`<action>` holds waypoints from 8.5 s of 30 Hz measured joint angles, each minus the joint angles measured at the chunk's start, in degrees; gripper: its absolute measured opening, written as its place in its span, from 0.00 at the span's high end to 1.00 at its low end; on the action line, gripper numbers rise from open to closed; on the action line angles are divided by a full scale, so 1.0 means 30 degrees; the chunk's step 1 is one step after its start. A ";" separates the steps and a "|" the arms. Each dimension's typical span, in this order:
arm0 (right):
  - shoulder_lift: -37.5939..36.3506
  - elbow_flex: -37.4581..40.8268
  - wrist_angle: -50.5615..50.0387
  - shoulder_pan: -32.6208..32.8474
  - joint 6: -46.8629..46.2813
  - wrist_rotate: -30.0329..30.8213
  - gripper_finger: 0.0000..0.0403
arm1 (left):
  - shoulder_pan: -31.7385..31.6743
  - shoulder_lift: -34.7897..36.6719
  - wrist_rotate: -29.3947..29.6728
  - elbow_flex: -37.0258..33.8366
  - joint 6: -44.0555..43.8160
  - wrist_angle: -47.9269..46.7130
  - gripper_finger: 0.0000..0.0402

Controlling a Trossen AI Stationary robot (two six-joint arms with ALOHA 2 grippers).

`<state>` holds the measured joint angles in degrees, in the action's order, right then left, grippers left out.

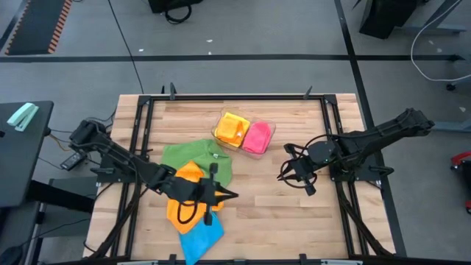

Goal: Fold microfiber towels
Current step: Fold the orange microfiber cloth

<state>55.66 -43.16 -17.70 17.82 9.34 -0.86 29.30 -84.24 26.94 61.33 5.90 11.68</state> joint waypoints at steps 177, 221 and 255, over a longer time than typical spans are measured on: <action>0.0497 -0.6984 -0.2611 0.1741 0.0070 0.9333 0.98 | 0.1166 1.1080 0.5654 -1.7773 -0.2422 1.2300 0.93; 0.3451 -0.6977 -0.6286 0.1734 -0.3985 0.7963 0.97 | -0.1223 0.0011 0.3075 -1.0058 -0.2673 1.1146 0.88; 0.3446 -0.5981 -0.4174 0.1734 -0.4613 0.7890 0.97 | -0.3335 -0.4413 0.1396 -0.6423 -0.2562 1.0098 0.73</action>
<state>66.00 -61.11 -30.22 23.03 -4.49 22.81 19.29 -97.48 31.13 42.06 -1.79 41.97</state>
